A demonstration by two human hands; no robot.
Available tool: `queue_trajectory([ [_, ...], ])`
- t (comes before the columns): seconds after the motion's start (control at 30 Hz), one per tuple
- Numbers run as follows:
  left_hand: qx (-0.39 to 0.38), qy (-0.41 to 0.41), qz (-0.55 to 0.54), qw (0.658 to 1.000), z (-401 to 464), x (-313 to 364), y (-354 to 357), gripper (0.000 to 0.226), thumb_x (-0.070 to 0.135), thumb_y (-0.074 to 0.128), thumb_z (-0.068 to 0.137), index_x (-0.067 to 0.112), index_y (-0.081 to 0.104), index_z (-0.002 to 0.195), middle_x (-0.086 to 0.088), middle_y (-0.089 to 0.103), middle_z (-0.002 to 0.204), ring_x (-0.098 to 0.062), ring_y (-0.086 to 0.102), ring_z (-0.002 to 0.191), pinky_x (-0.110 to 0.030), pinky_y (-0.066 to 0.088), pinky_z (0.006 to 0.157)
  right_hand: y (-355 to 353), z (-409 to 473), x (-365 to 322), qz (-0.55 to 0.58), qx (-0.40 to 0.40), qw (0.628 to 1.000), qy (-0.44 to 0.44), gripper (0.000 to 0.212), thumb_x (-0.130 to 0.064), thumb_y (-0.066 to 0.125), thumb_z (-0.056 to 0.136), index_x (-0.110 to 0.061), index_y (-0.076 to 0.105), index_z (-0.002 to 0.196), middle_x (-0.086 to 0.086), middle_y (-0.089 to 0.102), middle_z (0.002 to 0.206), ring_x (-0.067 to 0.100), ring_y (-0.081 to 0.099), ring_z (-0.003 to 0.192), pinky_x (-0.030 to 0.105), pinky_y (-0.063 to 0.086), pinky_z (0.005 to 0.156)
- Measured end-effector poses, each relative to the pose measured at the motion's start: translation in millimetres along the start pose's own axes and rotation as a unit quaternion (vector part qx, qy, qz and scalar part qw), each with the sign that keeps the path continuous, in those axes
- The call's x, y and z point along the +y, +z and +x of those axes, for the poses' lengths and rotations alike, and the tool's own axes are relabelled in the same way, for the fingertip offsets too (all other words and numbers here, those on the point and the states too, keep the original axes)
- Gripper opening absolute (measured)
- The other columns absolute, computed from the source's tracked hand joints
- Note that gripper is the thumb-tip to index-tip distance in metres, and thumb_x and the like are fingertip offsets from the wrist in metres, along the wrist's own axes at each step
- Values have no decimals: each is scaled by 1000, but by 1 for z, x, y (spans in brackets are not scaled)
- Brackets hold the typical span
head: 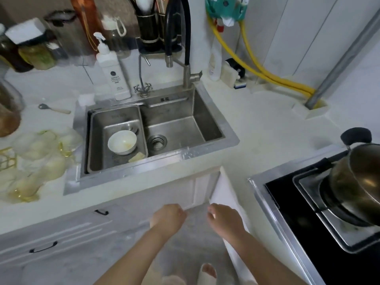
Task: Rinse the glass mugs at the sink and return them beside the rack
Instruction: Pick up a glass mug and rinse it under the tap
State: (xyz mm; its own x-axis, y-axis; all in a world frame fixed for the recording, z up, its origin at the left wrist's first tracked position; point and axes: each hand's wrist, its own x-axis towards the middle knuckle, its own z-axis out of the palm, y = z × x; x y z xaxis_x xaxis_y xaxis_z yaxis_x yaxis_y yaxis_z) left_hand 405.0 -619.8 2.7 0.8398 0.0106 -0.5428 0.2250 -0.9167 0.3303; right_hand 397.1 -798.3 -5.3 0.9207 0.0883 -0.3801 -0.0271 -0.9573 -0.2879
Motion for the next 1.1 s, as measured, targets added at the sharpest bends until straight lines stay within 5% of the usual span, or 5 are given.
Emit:
queue_trajectory([
  [0.57,30,-14,-12,999,60,37,-39,37,53,39,92,29,66,102,5,67,109,-19,60,106,-26,43,80,-51,87,-4,4,-42,998,-55,26,-28,36,96,-18,57,106,4,64,112,22,57,111,27,40,78],
  [0.77,45,10,-3,999,108,37,-87,39,54,39,91,27,66,100,4,66,113,-20,59,108,-29,45,84,-79,133,-24,17,-12,998,-66,22,-30,35,97,-20,48,84,-5,54,74,18,61,85,25,41,69],
  [0.93,59,32,16,998,144,21,-123,35,52,42,91,27,65,101,3,67,112,-20,60,109,-29,48,86,-96,171,-61,40,12,997,-60,33,-32,37,98,-22,60,118,-2,65,119,16,58,112,26,42,90],
  [1.1,63,15,-9,998,166,3,-142,34,47,43,89,23,67,92,-1,69,106,-24,62,105,-30,49,81,-98,200,-86,53,-6,997,-60,27,-31,38,98,-17,61,98,3,68,99,22,64,96,32,49,84],
])
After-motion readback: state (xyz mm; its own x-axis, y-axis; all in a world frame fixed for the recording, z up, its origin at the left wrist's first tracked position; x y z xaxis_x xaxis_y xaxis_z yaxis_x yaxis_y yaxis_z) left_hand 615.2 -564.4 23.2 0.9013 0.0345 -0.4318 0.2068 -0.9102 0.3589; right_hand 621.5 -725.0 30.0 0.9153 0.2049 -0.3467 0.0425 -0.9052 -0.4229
